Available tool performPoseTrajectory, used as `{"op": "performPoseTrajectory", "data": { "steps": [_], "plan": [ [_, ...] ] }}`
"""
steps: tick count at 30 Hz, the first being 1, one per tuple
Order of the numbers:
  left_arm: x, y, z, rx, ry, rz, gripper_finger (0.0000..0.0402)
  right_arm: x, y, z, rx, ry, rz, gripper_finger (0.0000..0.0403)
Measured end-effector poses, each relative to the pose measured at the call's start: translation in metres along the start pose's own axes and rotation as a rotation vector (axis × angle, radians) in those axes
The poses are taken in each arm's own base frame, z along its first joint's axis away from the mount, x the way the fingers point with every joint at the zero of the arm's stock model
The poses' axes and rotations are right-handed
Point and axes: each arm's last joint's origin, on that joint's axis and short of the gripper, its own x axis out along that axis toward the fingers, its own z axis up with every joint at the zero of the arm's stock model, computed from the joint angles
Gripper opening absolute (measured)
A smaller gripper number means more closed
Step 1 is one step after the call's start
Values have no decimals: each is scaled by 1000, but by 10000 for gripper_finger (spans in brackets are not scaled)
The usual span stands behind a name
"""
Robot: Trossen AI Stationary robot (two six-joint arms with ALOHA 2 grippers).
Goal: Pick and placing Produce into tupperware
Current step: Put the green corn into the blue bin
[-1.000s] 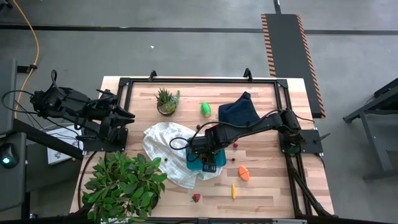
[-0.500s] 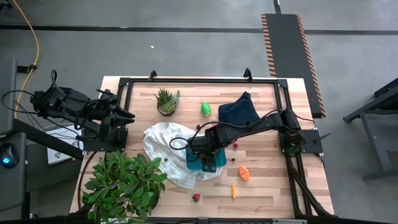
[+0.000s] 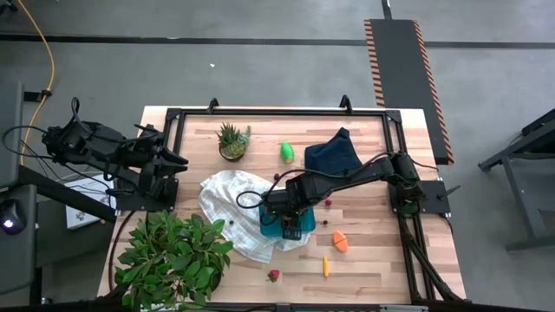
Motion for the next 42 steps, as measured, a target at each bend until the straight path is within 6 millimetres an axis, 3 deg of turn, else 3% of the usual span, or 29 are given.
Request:
{"op": "performPoseTrajectory", "data": {
  "steps": [20,25,35,42],
  "plan": [
    [0,0,0,0,0,0,111,-5,-11,8,140,-22,74,260],
    [0,0,0,0,0,0,111,-28,-14,22,172,-126,101,260],
    [0,0,0,0,0,0,111,-100,-23,44,184,-428,18,260],
    [0,0,0,0,0,0,111,-122,-36,52,287,-535,41,260]
  ]
}}
